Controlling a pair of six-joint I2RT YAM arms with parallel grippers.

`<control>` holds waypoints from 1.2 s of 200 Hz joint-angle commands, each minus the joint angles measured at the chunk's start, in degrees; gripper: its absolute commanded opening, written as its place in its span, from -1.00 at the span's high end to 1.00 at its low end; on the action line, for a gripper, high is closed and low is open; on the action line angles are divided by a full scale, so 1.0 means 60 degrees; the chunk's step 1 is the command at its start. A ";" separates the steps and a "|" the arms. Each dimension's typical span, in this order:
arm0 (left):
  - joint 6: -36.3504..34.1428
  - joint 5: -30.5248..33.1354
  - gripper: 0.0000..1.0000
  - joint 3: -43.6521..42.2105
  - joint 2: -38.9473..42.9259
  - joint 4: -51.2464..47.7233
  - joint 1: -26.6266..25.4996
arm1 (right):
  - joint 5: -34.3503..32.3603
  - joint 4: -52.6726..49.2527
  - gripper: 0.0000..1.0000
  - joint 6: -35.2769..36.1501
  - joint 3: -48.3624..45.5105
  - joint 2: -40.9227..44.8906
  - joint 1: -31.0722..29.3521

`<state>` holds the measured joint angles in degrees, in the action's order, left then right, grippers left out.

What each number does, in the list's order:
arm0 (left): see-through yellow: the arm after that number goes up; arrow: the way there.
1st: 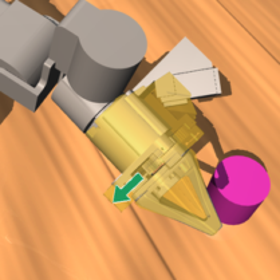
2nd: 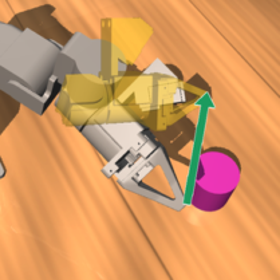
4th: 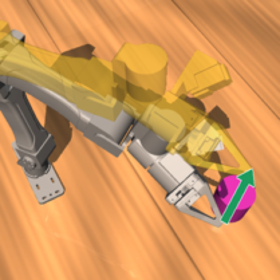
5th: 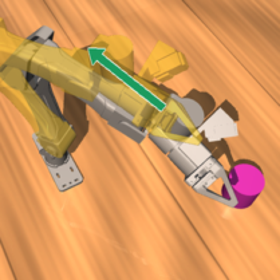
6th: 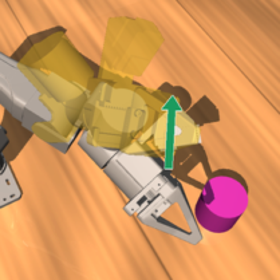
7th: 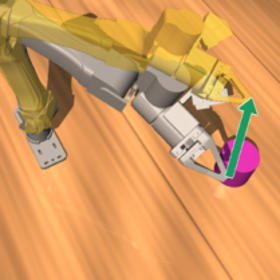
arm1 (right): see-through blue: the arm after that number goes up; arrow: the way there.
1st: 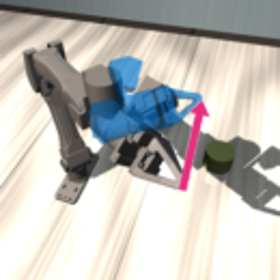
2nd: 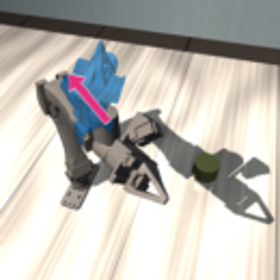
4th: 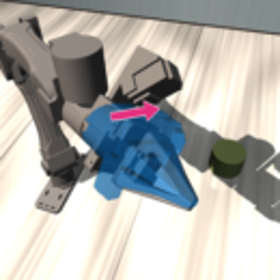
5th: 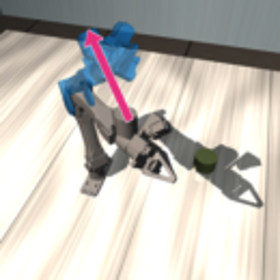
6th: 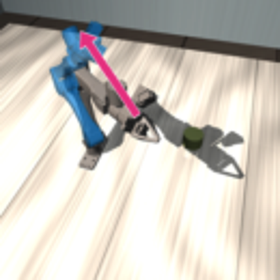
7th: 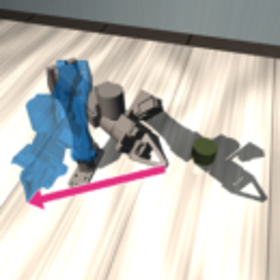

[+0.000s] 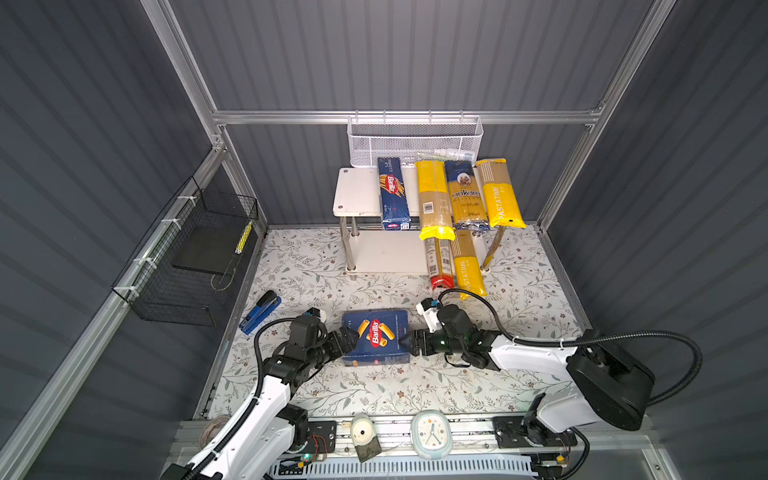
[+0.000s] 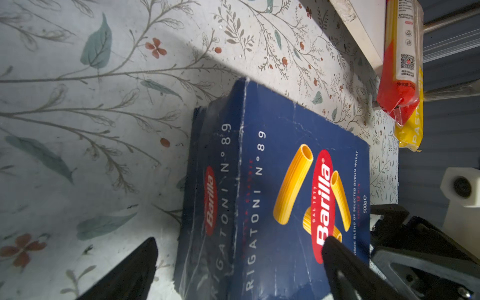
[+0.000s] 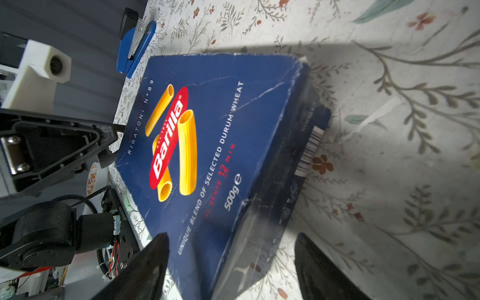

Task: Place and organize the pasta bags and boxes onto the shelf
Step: 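Lift the blue rigatoni box with both grippers and carry it toward the shelf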

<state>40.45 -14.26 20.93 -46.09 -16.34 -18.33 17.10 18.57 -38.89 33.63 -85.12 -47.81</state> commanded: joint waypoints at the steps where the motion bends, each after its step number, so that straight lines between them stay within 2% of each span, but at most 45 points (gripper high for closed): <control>1: -0.0401 -0.0346 -0.99 0.0126 -0.0266 0.0204 -0.0018 | 0.0212 0.0349 -0.54 -0.0146 0.0378 -0.0275 -0.0142; 49: -0.0610 -0.0699 -0.99 0.0013 -0.0580 0.1014 -0.0022 | 0.0255 0.0838 -0.53 -0.0343 0.0593 -0.0932 -0.0278; 60: -0.0695 -0.1058 -0.98 0.0049 -0.0642 0.1083 -0.0022 | 0.0618 0.0811 -0.53 -0.0344 0.0689 -0.1003 -0.0318; 97: -0.0867 -0.1545 -0.99 -0.0022 -0.0771 0.1528 -0.0022 | 0.0465 0.0411 -0.52 -0.0198 0.1117 -0.1234 -0.0580; 183: -0.1300 -0.3000 -0.97 0.0246 -0.1419 0.2677 -0.0058 | 0.0614 0.0881 -0.50 -0.0138 0.1853 -0.1516 -0.0762; 203: -0.1336 -0.3357 -0.89 0.0251 -0.1516 0.2931 -0.0108 | 0.0608 0.0894 -0.50 -0.0231 0.1976 -0.1445 -0.0762; 240: -0.1000 -0.3404 -0.89 0.0291 -0.1391 0.3087 -0.0124 | 0.0698 0.1127 -0.49 -0.0364 0.2119 -0.1400 -0.0789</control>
<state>32.97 -22.33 20.93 -55.02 -2.85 -17.37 16.21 16.58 -40.95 42.35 -93.95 -50.87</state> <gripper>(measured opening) 0.945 0.745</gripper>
